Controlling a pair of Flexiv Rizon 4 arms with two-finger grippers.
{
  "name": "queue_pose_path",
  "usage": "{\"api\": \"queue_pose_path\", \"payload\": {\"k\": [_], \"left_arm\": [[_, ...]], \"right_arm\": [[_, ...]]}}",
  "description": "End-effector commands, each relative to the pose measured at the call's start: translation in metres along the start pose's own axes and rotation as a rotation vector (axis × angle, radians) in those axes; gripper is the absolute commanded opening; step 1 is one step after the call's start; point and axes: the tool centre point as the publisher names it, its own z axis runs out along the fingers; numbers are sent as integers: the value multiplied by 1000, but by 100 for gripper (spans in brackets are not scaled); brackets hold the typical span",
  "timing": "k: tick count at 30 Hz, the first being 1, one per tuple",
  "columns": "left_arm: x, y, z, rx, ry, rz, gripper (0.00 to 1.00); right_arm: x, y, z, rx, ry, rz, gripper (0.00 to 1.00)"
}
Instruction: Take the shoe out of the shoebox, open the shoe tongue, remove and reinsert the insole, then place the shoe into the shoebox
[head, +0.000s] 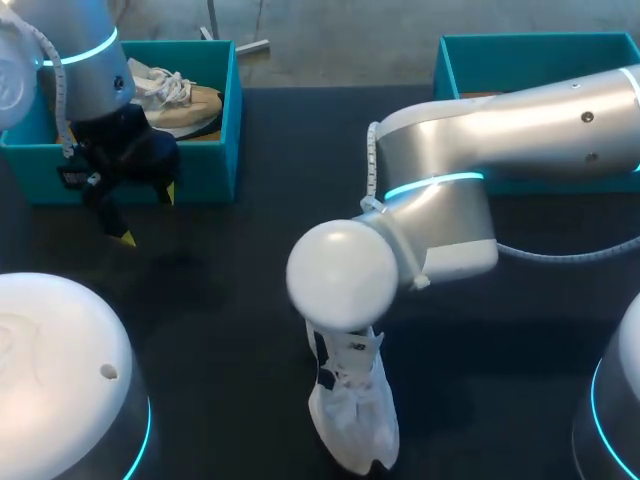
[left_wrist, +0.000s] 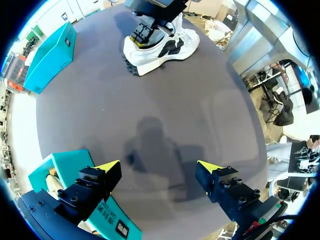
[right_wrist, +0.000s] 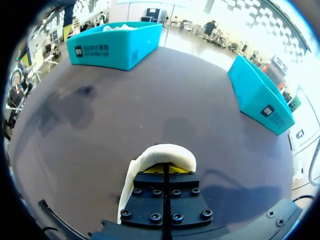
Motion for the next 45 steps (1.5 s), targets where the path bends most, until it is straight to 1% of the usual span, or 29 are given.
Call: {"api": "queue_pose_path", "payload": {"k": [1,5,9,11,14,17,21,25,28,32,34,38,45], "left_arm": [[1,0,0,-2,-2,0,100],[1,0,0,-2,-2,0,100],[1,0,0,-2,-2,0,100],[1,0,0,-2,-2,0,100],[1,0,0,-2,-2,0,100],[1,0,0,-2,-2,0,100],[1,0,0,-2,-2,0,100],[1,0,0,-2,-2,0,100],[1,0,0,-2,-2,0,100],[1,0,0,-2,-2,0,100],[1,0,0,-2,-2,0,100],[1,0,0,-2,-2,0,100],[1,0,0,-2,-2,0,100]], "right_arm": [[6,-4,13,9,-2,473,0],[8,-6,18,41,-10,464,0],[9,-13,24,75,-16,464,0],[9,-17,23,77,-11,470,0],[11,-19,11,51,-17,482,0],[13,-16,-3,20,-32,485,0],[18,-10,-26,-50,-69,484,0],[14,-5,-35,-88,-83,490,0],[10,2,-29,-87,-82,492,0],[10,5,-17,-71,-73,515,0],[10,5,-12,-62,-61,537,0],[10,5,-4,-43,-79,592,0],[4,1,0,-50,-106,698,0]]}}
